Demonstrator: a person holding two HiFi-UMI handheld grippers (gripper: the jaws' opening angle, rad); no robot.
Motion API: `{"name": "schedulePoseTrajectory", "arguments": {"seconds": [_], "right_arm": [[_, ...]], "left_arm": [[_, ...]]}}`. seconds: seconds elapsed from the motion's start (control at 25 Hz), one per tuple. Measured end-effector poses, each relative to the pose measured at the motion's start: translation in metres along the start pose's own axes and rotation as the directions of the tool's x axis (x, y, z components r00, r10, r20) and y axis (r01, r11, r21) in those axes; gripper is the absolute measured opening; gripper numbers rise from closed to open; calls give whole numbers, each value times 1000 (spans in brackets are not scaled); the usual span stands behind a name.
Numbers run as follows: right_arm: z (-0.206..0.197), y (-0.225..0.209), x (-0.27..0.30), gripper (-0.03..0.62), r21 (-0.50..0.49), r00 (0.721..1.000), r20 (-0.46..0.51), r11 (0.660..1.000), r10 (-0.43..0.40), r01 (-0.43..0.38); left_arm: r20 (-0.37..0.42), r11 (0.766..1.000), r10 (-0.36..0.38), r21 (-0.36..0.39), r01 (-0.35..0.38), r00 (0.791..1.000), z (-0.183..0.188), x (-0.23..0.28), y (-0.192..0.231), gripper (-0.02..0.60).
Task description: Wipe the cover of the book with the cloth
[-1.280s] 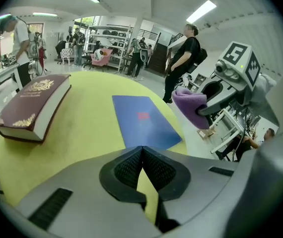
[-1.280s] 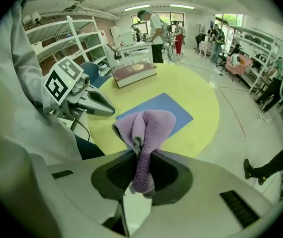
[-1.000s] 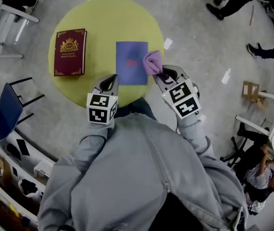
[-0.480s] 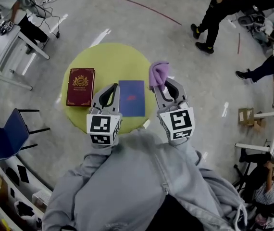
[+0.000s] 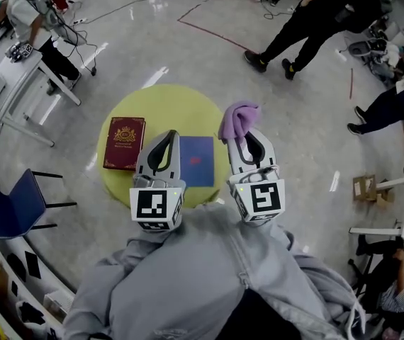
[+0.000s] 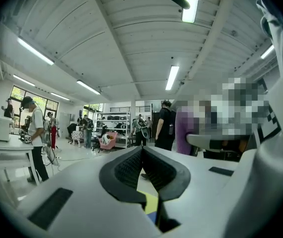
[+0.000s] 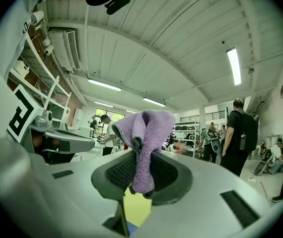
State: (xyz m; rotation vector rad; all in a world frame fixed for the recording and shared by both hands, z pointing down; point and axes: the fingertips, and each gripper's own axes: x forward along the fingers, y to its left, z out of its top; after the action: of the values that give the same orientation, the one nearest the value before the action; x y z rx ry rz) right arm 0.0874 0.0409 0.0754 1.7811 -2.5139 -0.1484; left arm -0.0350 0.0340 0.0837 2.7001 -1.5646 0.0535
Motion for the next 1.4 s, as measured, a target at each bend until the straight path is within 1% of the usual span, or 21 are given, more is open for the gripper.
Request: {"name": "schedulePoseTrajectory", "arguments": {"seconds": [0.12,0.2,0.36,0.56,0.68,0.72,0.84,0.88,1.0,1.08,1.24,1.4], "right_arm": [[5,6,-5,87,2,1000,20,1000,18,-18],[6,6,-7,87,1,999,31,1000,24,-24],[12,2,-5,87,-3,996,87,1000,28,-28],[4,1,-6,87,4,999,19,999,35,-35],[0,-2,-5,87,14,1000,-6,999,30,-30],[-1,-2,-4,87,18,999,-1,999,33,-33],[1,1,0,87,29,996,67,998,59,-61],[-1,2,1,87,32,995,69,997,67,-69],[-10,4,1,87,40,997,3,996,76,-76],[-14,4,2,87,44,997,-15,996,77,-76],[-13,7,3,87,45,995,26,994,96,-97],[-14,7,4,87,43,995,21,994,96,-97]], "left_arm": [[6,1000,5,-5,-5,1000,2,-4,-7,17],[6,1000,3,4,-3,1000,1,-3,-12,17],[2,1000,4,15,-4,1000,2,0,-19,17],[-10,1000,-4,12,4,1000,-2,1,-25,17],[-14,1000,-4,12,5,1000,-4,4,-25,17],[-15,1000,-4,12,5,1000,-4,5,-24,17],[-17,1000,-2,15,3,1000,-7,8,-23,17],[-19,1000,-1,15,1,1000,-8,8,-22,17],[-22,1000,5,11,-4,1000,-12,8,-22,17],[-23,1000,6,10,-6,1000,-13,10,-22,17],[-29,1000,11,8,-10,1000,-15,10,-20,17],[-32,1000,15,9,-15,999,-12,11,-20,17]]}}
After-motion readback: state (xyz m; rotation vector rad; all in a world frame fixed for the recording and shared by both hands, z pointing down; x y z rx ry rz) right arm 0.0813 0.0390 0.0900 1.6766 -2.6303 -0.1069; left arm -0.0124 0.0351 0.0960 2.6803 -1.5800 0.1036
